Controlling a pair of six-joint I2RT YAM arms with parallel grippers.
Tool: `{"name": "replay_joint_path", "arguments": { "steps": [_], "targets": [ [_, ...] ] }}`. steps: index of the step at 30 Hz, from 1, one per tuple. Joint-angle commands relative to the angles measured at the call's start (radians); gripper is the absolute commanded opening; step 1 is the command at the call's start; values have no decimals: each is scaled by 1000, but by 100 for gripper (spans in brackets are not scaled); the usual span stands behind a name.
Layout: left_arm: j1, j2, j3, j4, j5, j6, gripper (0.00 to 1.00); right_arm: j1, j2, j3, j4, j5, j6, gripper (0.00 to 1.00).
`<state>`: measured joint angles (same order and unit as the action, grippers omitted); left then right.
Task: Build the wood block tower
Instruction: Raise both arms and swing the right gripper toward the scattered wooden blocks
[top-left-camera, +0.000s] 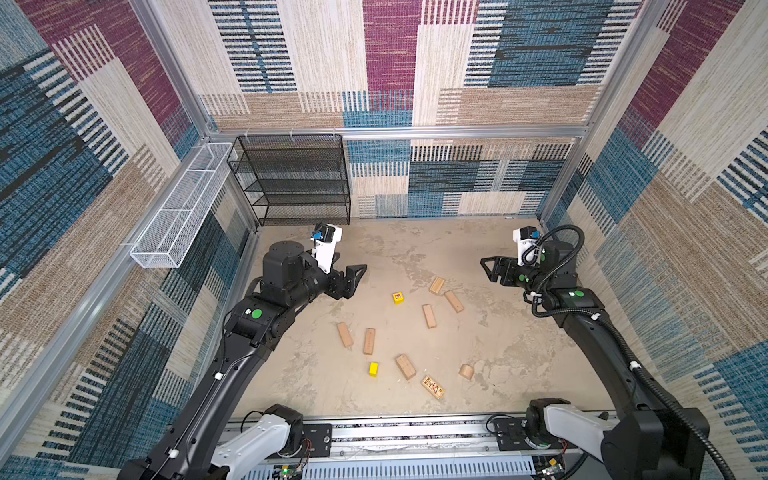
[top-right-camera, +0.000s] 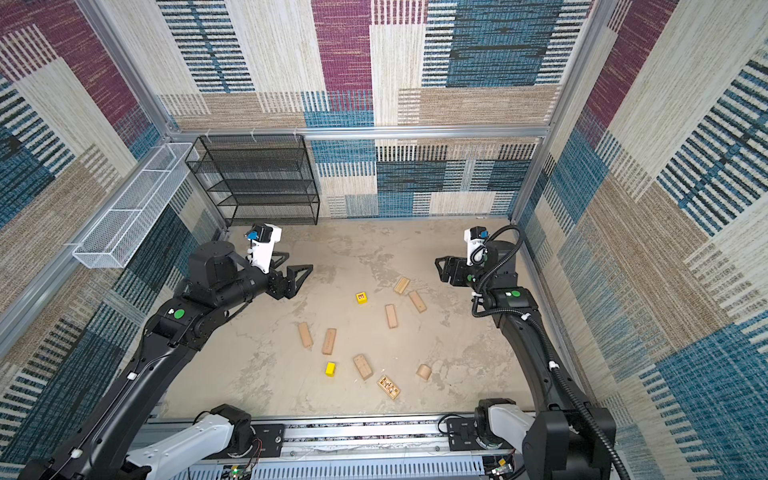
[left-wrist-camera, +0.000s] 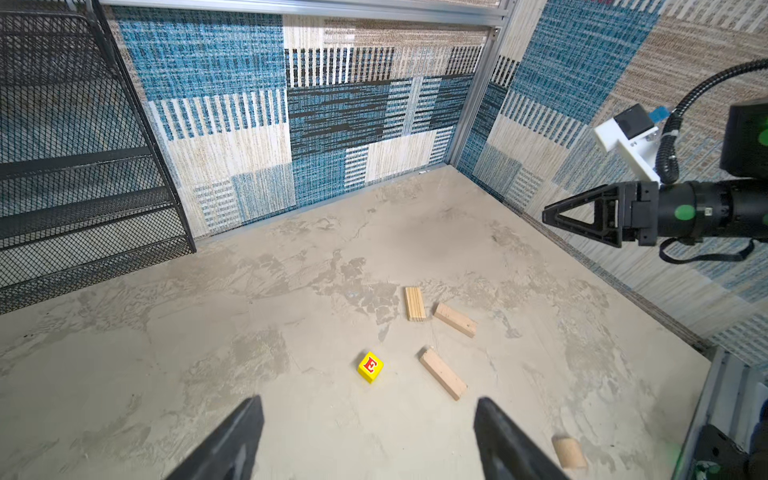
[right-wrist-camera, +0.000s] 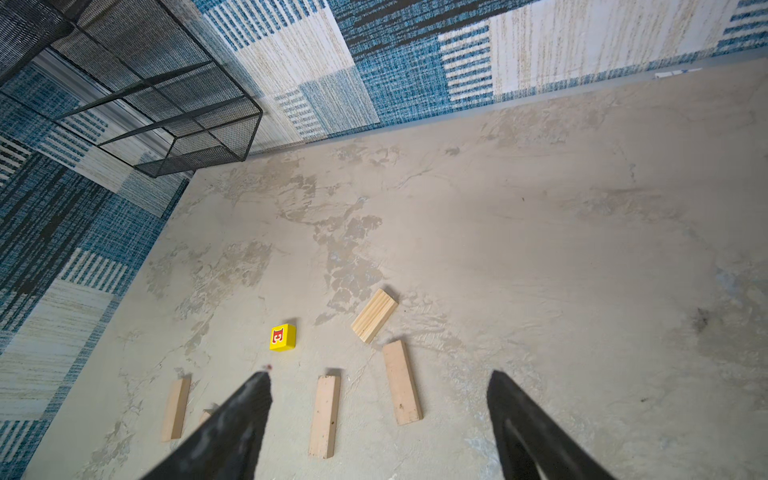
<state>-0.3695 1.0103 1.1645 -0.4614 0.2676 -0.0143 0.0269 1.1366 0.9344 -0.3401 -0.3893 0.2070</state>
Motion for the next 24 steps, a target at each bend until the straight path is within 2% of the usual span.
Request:
{"name": "replay_joint_path", "arguments": {
  "steps": [1,12,19,24],
  "targets": [
    [-2,-14,-9,3,9,37,84,2,0,10,-9,9,-3,84],
    [-34,43,26,1,74,29,84,1,68,62,-69,67,-21,84],
    [-84,196,143,-56,1,14,82,13,205,143,-150,87,-4,78],
    [-103,306,212,-87,-20,8,81,93,273,161,-181,168,12,76]
  ]
}}
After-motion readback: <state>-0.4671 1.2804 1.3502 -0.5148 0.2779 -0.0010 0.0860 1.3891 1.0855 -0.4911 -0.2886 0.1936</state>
